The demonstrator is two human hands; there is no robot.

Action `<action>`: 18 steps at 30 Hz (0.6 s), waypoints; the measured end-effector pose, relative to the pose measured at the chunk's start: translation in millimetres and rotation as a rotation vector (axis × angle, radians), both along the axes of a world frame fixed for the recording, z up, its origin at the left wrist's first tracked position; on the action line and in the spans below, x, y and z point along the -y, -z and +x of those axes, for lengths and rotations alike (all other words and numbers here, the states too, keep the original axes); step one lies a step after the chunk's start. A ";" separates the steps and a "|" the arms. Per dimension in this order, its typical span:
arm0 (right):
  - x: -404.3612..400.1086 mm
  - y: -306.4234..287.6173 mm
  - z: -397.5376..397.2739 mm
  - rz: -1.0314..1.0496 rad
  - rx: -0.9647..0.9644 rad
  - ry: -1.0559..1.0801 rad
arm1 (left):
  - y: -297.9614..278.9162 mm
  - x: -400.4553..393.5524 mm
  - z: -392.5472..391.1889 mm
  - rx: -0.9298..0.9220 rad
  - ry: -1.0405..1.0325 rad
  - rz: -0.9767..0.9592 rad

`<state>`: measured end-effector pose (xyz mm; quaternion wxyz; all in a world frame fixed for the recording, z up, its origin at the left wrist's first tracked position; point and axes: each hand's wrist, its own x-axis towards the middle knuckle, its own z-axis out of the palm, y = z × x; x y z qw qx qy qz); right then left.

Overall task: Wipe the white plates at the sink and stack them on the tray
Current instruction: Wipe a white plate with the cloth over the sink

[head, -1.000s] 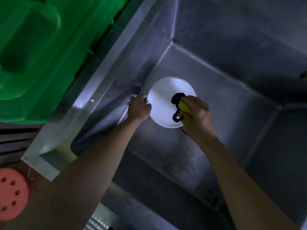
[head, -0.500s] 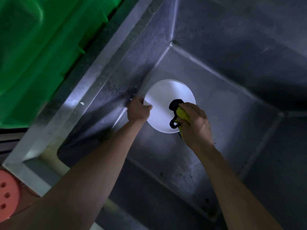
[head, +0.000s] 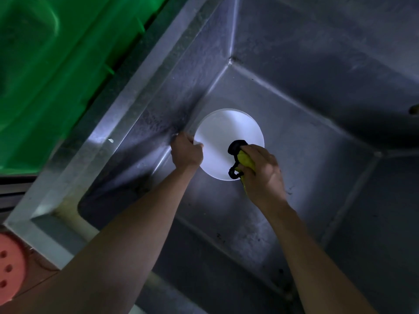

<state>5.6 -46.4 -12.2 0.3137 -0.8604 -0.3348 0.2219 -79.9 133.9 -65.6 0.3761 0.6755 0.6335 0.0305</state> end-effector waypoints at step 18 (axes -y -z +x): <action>13.9 -22.2 -11.6 0.044 -0.020 -0.008 | -34.8 7.6 -17.9 0.185 -0.271 -0.461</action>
